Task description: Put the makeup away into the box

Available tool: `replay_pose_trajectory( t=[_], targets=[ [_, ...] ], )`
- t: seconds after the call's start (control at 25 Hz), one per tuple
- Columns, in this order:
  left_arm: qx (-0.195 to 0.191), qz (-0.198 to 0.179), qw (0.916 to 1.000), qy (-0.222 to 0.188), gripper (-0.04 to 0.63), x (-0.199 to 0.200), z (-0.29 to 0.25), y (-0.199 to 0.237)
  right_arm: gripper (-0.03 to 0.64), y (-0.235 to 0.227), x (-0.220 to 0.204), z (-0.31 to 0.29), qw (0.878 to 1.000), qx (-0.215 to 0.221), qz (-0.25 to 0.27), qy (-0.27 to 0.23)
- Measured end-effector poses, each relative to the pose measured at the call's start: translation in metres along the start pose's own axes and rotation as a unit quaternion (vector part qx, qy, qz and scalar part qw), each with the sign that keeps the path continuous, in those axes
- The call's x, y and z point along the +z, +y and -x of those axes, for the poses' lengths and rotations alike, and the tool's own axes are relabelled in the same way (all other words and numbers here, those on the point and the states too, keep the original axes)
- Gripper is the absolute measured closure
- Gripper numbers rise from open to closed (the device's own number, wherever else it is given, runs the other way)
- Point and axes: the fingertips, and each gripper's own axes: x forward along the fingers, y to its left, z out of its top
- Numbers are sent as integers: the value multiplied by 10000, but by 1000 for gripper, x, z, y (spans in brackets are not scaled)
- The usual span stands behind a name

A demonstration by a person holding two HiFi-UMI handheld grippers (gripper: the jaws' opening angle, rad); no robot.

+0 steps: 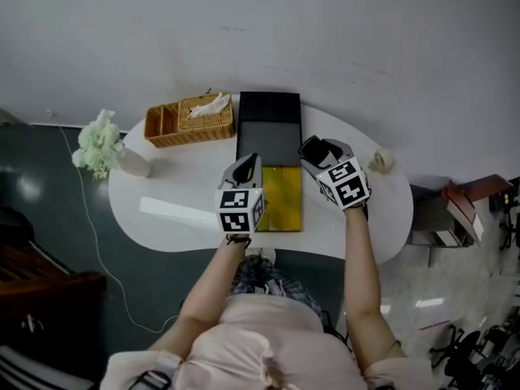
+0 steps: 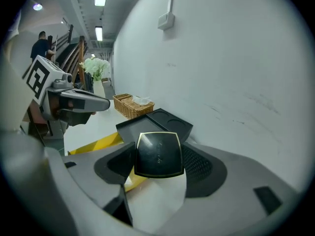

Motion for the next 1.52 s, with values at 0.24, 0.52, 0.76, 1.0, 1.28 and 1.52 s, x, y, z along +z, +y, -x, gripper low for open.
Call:
replay_pose_trajectory(
  t=[0.24,0.52,0.76,1.0,1.28,1.52],
  targets=[
    [194,54,9998,66,569,-12,23,27,304,59,5,-10,9983,176,-556,-56],
    [388,166,9989,206,569,-32,37,52,304,114,-13,-37,9942,356,-936,389],
    [464,272,9978,383,569,-52,40,68,304,141,-38,-68,9887,443,-1110,902],
    [510,326,9969,503,569,-61,38,76,302,150,-59,-89,9830,406,-1163,1364],
    [503,339,9968,526,569,-61,30,81,296,156,-66,-97,9806,531,-1071,1551],
    [562,393,9965,472,569,-59,32,89,96,161,-55,-90,9826,664,-1095,1349]
  ],
)
